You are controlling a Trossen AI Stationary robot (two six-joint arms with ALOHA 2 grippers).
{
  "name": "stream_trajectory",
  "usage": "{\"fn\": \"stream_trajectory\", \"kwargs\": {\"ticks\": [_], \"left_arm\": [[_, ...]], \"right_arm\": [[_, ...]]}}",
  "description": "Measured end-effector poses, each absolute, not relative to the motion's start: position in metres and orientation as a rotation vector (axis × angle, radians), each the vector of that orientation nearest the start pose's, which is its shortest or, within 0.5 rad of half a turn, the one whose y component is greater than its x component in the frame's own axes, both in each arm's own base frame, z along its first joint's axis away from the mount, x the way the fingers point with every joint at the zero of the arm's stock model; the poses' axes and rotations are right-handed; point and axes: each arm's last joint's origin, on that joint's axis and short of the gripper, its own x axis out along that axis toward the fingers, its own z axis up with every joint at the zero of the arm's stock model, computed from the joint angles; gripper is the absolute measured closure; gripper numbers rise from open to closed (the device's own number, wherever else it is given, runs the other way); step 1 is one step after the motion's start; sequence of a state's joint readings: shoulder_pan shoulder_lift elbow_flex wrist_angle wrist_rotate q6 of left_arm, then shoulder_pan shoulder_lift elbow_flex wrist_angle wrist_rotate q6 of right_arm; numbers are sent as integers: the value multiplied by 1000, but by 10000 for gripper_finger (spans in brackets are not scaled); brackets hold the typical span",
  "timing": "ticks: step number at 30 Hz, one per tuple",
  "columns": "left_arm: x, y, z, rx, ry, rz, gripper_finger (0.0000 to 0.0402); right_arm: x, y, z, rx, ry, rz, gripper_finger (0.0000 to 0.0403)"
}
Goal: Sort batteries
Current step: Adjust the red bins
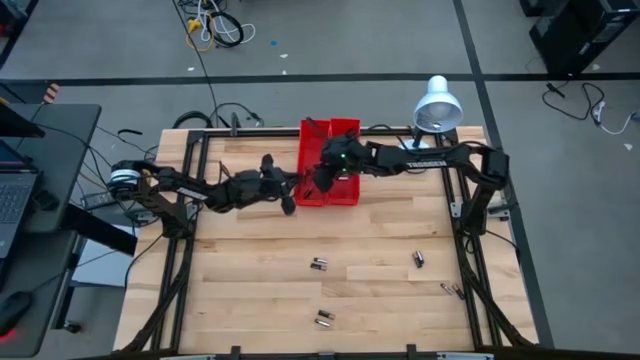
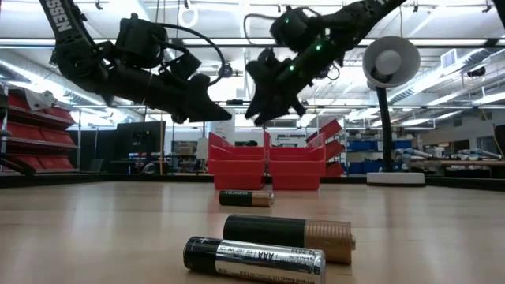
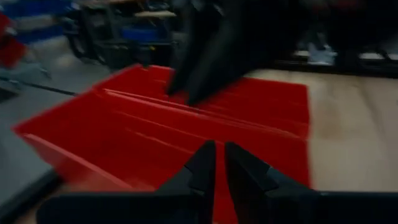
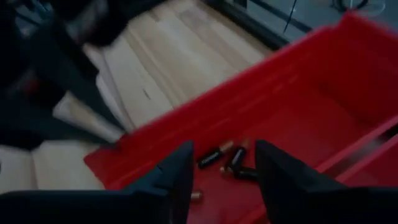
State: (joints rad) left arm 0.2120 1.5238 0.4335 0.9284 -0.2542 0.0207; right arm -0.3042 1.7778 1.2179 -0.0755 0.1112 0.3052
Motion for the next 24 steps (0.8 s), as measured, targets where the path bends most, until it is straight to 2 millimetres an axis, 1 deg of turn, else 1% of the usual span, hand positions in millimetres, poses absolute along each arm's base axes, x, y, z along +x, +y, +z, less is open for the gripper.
{"fn": "stream_trajectory", "kwargs": {"ticks": [3,6,9,12,14,17,21,24], "left_arm": [[262,56,157,-13,217,412,353],[263,43,150,-35,280,368,353],[264,26,148,-23,326,311,353],[262,6,139,4,403,178,353],[263,-7,139,0,400,79,353],[262,-20,140,8,404,22,353],[261,-29,139,-12,410,63,353],[260,-34,138,-34,411,72,353]], "right_arm": [[369,-114,239,339,544,-487,229],[366,-97,250,329,539,-486,225],[365,-69,259,321,545,-427,228],[364,-35,264,322,572,-383,233],[360,-11,266,318,590,-372,235],[352,20,268,294,619,-389,237],[345,46,266,261,625,-441,237],[342,60,267,267,614,-435,237]]}}
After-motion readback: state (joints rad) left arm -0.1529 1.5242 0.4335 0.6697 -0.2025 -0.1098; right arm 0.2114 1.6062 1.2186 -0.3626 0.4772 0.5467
